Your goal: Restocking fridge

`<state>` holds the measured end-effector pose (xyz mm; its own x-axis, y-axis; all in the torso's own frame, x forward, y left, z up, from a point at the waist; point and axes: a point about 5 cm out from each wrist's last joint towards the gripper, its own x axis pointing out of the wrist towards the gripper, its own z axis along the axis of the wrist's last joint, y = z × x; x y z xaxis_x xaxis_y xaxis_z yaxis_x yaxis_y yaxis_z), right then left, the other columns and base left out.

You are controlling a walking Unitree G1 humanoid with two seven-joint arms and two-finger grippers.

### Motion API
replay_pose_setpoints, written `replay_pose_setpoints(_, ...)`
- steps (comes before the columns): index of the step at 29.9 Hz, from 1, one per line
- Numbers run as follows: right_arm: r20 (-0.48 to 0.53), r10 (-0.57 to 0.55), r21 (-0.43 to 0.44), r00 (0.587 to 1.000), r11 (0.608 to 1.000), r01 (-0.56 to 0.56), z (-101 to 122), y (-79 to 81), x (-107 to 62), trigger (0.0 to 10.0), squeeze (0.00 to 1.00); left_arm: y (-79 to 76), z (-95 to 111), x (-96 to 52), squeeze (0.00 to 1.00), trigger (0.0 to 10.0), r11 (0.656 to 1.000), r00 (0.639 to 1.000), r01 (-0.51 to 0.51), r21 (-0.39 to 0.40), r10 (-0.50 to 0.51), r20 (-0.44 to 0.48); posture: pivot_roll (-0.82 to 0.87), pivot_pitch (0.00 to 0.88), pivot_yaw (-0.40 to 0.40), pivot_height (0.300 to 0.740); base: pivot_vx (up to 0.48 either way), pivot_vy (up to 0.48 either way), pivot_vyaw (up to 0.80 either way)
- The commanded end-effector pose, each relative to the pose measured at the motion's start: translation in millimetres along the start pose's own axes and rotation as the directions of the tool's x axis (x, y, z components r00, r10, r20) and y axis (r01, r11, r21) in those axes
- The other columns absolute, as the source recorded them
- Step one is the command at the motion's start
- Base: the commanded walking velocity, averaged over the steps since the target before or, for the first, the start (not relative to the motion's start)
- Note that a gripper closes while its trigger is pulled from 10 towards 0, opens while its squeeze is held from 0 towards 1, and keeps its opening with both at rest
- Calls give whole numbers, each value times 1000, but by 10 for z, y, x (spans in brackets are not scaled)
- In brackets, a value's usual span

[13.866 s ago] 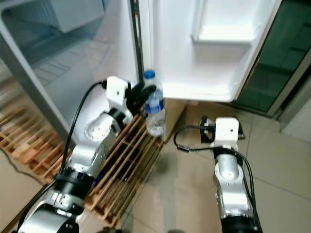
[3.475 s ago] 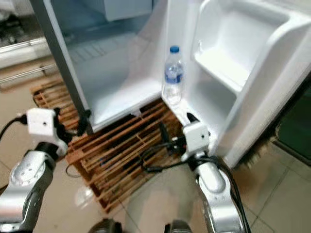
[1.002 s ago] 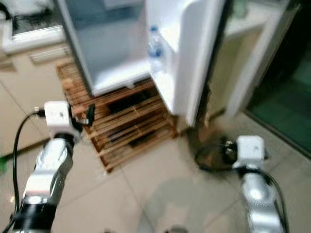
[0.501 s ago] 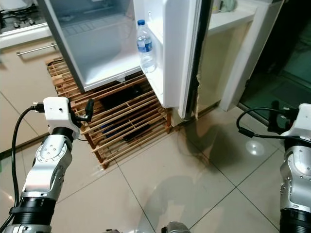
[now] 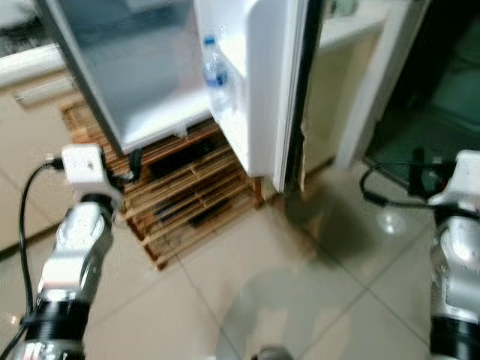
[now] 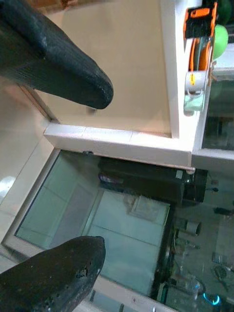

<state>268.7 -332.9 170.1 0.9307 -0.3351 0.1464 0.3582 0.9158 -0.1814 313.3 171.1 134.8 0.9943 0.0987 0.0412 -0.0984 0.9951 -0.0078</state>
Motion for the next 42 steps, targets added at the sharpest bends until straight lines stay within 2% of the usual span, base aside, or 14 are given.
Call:
replay_pose_setpoints(1,16,42,19,999,999,-42,56,98,35,10000,0,120,39,8,0,10000,999,999,-51,4,51,13,-246,24,72,716,390,277,0)
replay_pose_setpoints(16,24,71,16,997,997,-71,145,148,184,10000,0,102,-39,23,0,10000,999,998,-48,14,49,-30,-241,26,67,716,108,68,0)
replay_pose_setpoints(25,27,143,47,989,988,-144,202,389,299,10000,0,257,-334,-44,0,10000,999,982,-51,18,54,-183,-219,27,57,716,0,0,0)
replay_pose_setpoints(27,32,179,82,983,980,-181,217,545,303,10000,0,373,-423,-102,0,10000,997,977,-40,68,54,-208,-207,26,57,716,0,0,0)
replay_pose_setpoints(28,32,179,82,983,980,-181,217,545,303,10000,0,373,-423,-102,0,10000,997,977,-40,68,54,-208,-207,26,57,716,0,0,0)
replay_pose_setpoints(30,45,236,133,971,962,-240,249,773,279,10000,0,494,-522,-162,0,10000,994,967,-30,105,55,-250,-201,24,58,716,0,0,0)
replay_pose_setpoints(31,45,236,133,971,962,-240,249,773,279,10000,0,494,-522,-162,0,10000,994,967,-30,105,55,-250,-201,24,58,716,0,0,0)
replay_pose_setpoints(32,75,363,192,929,909,-370,317,1139,170,10000,0,642,-598,-239,0,10000,993,955,-48,111,79,-286,-181,20,53,716,0,0,0)
replay_pose_setpoints(34,101,473,228,875,845,-483,374,1442,24,10000,0,741,-611,-298,0,10000,991,950,-86,100,112,-292,-165,16,48,716,0,0,0)
replay_pose_setpoints(35,108,497,236,861,829,-508,395,1507,-16,10000,0,751,-600,-309,0,10000,991,950,-93,93,117,-290,-160,13,48,716,0,0,0)
replay_pose_setpoints(36,108,497,236,861,829,-508,395,1507,-16,10000,0,751,-600,-309,0,10000,991,950,-93,93,117,-290,-160,13,48,716,0,0,0)
replay_pose_setpoints(38,121,545,262,829,788,-556,378,1613,-108,10000,0,566,-474,-286,0,10000,998,975,-22,64,36,-219,-147,9,46,716,0,0,0)
replay_pose_setpoints(39,121,545,262,829,788,-556,378,1613,-108,10000,0,566,-474,-286,0,10000,998,975,-22,64,36,-219,-147,9,46,716,0,0,0)
replay_pose_setpoints(42,108,570,283,814,767,-575,309,1646,-145,10000,0,379,-344,-225,0,10000,998,988,46,34,-41,-149,-138,0,46,716,0,0,0)
